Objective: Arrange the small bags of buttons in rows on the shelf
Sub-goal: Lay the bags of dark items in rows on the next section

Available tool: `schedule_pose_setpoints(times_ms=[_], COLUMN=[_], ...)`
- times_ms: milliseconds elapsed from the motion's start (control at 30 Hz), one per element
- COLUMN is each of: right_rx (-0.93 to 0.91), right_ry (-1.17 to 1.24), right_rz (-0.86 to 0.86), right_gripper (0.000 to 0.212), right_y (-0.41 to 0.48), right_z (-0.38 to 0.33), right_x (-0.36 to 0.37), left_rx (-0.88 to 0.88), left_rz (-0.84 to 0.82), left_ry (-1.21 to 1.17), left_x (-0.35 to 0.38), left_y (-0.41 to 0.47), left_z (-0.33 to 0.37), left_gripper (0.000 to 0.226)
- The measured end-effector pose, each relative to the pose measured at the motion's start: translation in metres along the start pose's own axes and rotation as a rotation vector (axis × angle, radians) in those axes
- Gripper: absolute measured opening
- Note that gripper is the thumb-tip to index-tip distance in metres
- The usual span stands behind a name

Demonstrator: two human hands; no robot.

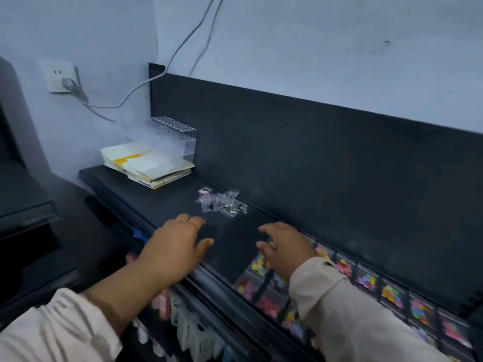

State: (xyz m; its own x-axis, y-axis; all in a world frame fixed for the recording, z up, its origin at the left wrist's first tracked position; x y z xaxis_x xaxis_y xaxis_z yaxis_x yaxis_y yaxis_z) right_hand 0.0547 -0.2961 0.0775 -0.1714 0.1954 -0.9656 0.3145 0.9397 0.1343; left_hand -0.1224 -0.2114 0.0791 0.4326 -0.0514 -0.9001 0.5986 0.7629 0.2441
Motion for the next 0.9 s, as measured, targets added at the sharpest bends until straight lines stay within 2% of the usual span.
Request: schedule_pose_setpoints(times_ms=[333, 600, 767, 900], right_rx=[0.013, 0.115, 0.219, 0.291], right_ry=[0.03, 0.06, 0.064, 0.035], right_rz=[-0.068, -0.128, -0.136, -0.139], right_gripper=[0.038, 0.031, 0.026, 0.027], right_y=[0.131, 0.197, 0.228, 0.252], right_z=[0.026, 0.042, 0.053, 0.064], right_x=[0.037, 0.071, 0.092, 0.112], left_rx=[-0.133, -0.195, -0.191, -0.116], left_rz=[-0.015, -0.096, -0.168, -0.177], left_ry=[-0.02, -0.103, -0.13, -0.112], left_x=[0.027, 0.065, 0.097, 0.121], left_y=[0.089, 0.169, 0.221, 0.258], left_z=[-0.046, -0.087, -0.116, -0.131], left_gripper=[0.052, 0.044, 0.032, 0.028])
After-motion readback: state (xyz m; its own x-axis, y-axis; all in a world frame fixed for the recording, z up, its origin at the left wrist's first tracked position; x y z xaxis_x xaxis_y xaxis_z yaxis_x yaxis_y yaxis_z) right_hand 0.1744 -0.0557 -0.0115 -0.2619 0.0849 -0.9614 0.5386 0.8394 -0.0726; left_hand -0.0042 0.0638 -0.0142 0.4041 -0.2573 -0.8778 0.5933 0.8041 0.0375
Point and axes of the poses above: each hand's wrist, its own y-axis towards the middle knuckle, its own x-axis out of the palm, z = x × y, the point moved 7 cm from there along y, towards the middle knuckle, and after that the axes turned 4 degrees about -y, right-handed, at the moved point
